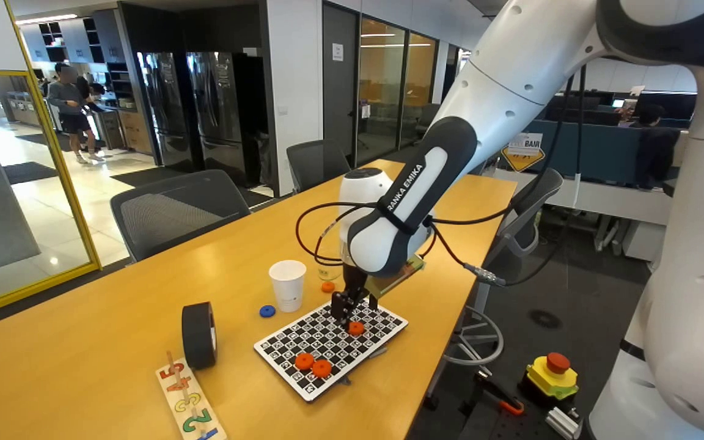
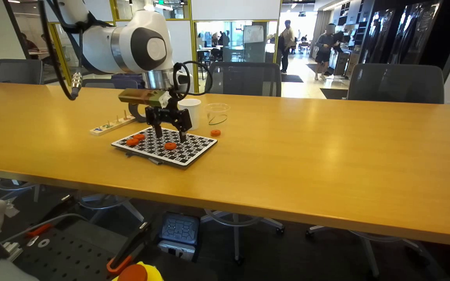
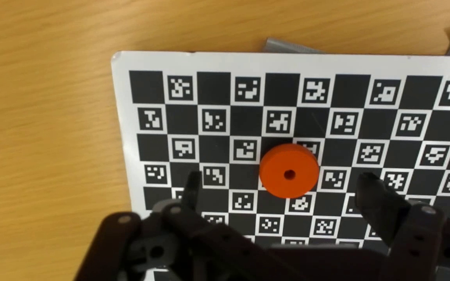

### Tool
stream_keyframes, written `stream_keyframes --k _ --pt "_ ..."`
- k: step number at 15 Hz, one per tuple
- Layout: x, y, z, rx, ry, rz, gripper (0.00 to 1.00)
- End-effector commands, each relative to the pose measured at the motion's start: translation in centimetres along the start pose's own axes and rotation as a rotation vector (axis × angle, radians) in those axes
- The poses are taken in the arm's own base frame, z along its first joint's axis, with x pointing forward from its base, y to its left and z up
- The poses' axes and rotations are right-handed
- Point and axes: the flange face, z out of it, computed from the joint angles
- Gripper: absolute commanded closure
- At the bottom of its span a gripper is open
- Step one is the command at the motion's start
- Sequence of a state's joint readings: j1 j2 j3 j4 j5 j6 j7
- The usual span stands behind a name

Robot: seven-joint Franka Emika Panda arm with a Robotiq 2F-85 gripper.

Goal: Put the orange rings inside the clear cup. put the blue ring inside the white cup

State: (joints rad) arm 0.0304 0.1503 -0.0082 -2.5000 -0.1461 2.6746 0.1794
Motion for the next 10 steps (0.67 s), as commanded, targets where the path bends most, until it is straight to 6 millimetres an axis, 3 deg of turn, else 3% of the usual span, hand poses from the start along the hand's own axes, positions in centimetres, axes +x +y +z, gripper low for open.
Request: stream_keyframes --k 1,10 --pt "1.91 0.47 0.89 0.013 0.010 0.021 0.00" --pt "2.04 0.28 1.71 0.010 -0.021 0.029 0.00"
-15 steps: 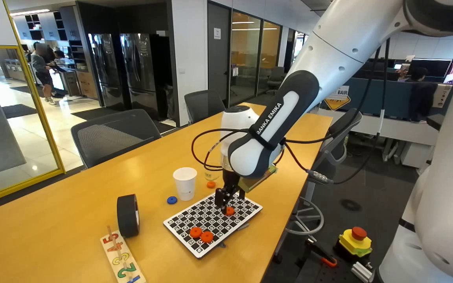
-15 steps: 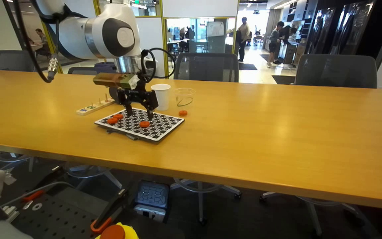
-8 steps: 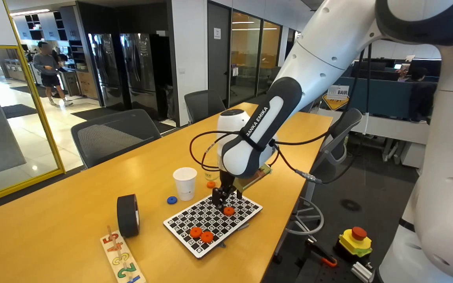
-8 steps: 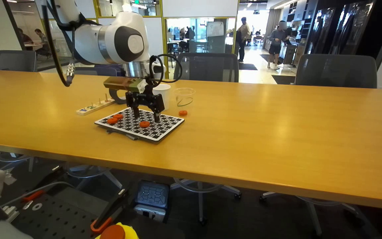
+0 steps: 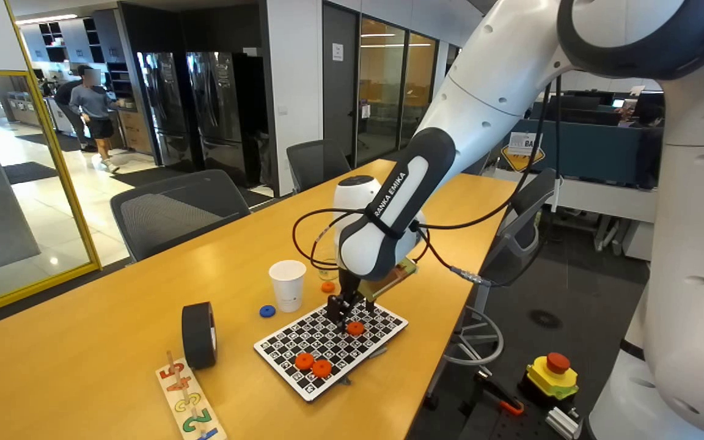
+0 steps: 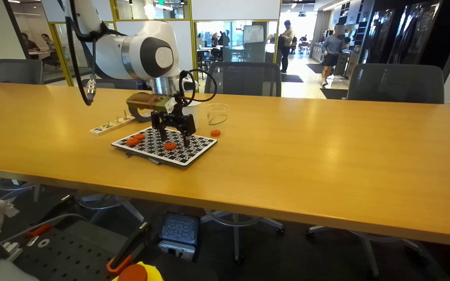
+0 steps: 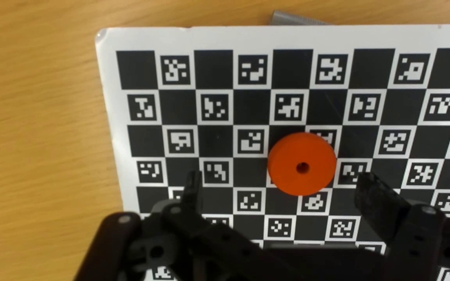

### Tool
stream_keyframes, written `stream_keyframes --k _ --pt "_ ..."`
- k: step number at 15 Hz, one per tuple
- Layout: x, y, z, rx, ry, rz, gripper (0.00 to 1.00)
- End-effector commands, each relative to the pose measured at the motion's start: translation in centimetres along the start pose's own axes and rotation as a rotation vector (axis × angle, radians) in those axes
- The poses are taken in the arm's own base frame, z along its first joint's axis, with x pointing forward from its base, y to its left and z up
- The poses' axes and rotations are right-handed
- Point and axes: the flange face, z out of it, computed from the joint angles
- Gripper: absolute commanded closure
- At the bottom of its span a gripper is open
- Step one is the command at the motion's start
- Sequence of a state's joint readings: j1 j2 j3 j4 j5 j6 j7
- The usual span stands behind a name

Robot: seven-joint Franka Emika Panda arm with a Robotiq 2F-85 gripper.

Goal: Put the orange rings inside the clear cup. put the blue ring inside the white cup

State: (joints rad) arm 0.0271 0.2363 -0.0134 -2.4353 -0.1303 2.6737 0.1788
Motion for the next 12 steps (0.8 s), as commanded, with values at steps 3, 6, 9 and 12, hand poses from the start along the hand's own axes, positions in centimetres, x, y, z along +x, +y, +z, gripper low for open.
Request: stream_keyframes --k 3,6,9,12 --pt "0.30 -0.01 -0.31 0.010 0.001 0.009 0.00" --pt "0.22 -0.05 -0.27 0.012 0.001 0.004 0.27" --pt "0.10 -0.13 -0.17 0.014 -0.003 0.001 0.40" --pt "-0.02 -0.25 -0.08 0.017 -0.006 -0.003 0.64"
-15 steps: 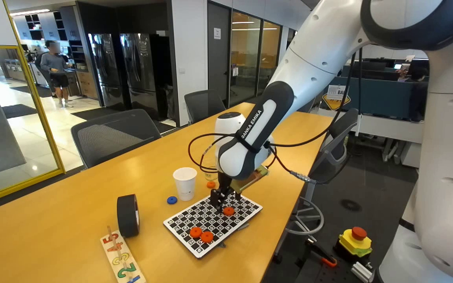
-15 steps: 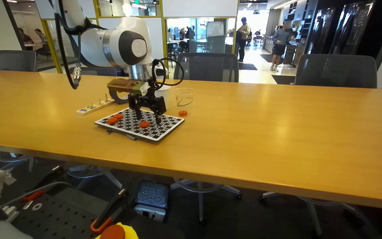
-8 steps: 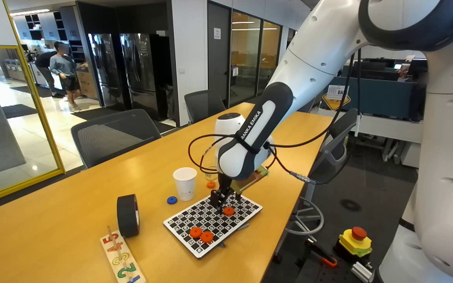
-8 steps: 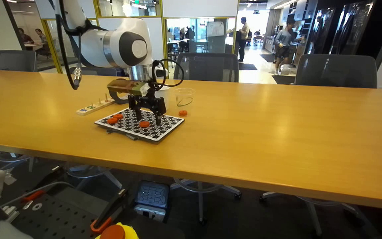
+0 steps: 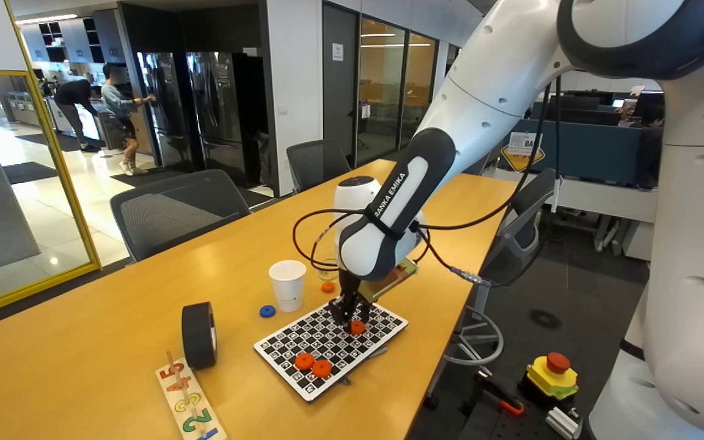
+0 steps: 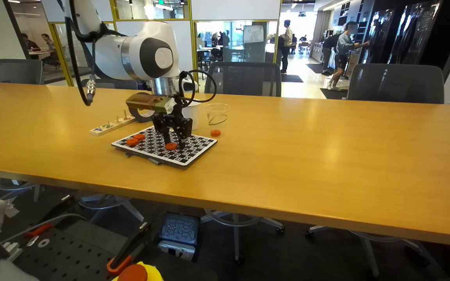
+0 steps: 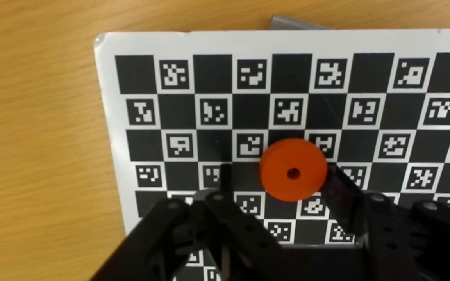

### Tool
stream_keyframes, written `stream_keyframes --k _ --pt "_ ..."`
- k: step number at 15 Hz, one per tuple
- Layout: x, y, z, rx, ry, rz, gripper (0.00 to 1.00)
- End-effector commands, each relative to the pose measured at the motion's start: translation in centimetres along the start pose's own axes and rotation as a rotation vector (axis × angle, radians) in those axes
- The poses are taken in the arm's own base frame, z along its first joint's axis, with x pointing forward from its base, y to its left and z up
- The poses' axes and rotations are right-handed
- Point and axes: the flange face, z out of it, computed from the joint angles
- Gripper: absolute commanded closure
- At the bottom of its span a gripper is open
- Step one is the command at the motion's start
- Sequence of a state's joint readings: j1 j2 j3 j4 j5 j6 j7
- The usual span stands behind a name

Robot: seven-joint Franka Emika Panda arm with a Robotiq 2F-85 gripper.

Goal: Put the orange rings inside the clear cup. put the blue ring inside the white cup

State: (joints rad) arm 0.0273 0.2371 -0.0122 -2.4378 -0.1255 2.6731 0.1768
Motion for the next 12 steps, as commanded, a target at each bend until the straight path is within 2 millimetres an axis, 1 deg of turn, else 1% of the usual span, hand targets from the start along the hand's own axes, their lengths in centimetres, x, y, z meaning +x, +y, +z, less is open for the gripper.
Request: stream_keyframes --k 1,2,3,4,5,6,8,12 --pt "0.1 -0.4 -0.2 0.018 -0.002 -0.006 0.70" --pt "0.1 -0.6 -0.3 0.021 -0.002 -0.007 0.79" --pt "0.1 -0.4 -0.8 0.022 0.000 -0.011 0.83" --pt "0.1 -0.3 -1.0 0.018 0.006 -0.008 0.83" --pt "0.4 0.1 -2.0 0.012 0.023 -0.003 0.83" --pt "0.5 0.3 -2.6 0.011 0.031 -0.005 0.83" --pt "1.2 1.0 -4.6 0.003 0.066 0.002 0.83" --pt "3.3 2.5 -9.1 -0.010 0.149 0.015 0.83"
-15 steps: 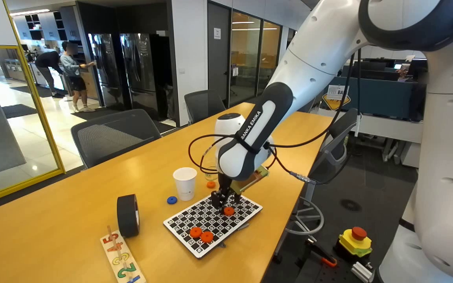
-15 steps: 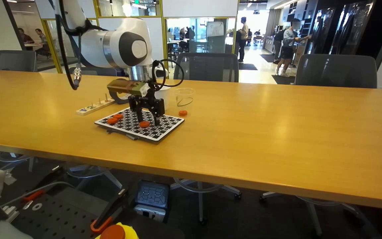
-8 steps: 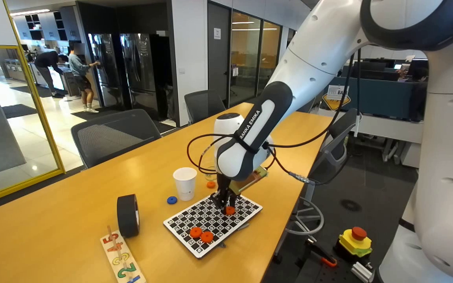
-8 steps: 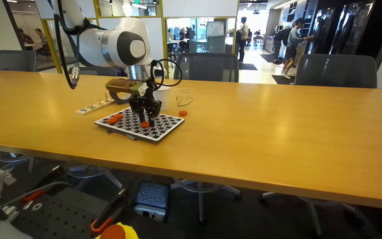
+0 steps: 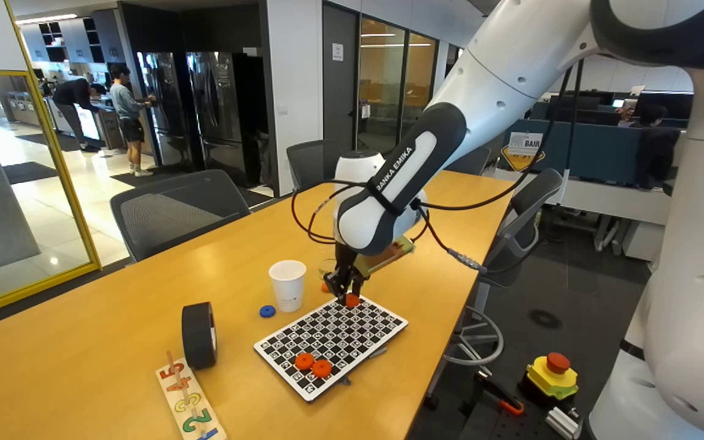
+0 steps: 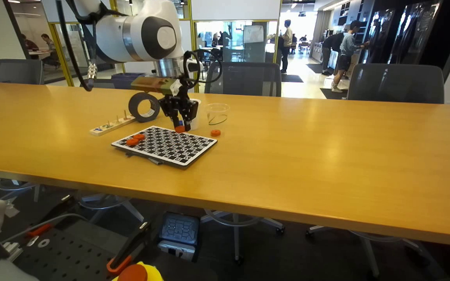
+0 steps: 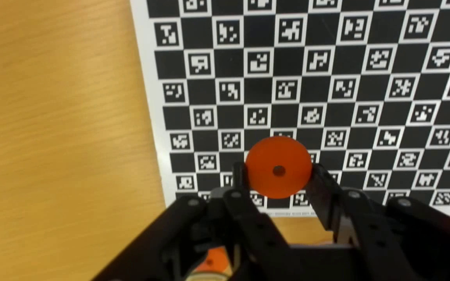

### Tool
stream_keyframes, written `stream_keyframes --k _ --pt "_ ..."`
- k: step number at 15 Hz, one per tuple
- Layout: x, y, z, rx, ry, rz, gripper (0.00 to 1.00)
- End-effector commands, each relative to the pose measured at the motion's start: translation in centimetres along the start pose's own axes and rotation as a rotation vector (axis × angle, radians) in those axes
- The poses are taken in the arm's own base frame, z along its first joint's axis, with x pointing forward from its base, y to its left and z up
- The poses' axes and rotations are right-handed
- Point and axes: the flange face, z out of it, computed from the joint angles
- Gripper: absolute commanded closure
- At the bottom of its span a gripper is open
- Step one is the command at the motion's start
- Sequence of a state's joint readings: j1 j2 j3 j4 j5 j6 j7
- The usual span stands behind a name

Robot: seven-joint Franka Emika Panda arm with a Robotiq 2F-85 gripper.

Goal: Put the orange rings inside the clear cup. put the blue ring inside the white cup

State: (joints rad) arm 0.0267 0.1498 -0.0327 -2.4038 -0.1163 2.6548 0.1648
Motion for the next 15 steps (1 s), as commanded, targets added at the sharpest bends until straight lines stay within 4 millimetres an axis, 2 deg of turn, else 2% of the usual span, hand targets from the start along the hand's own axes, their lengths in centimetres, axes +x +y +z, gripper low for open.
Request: stream_keyframes --k 1,6,11,15 --pt "2.3 1.6 -4.5 -0.015 0.066 -0.009 0.83" --pt "5.5 3.5 -6.7 -0.018 0.112 -0.011 0.83" --pt "8.4 5.3 -6.7 -0.003 0.150 -0.027 0.83" --pt "10.5 6.0 -5.8 0.011 0.163 -0.041 0.83"
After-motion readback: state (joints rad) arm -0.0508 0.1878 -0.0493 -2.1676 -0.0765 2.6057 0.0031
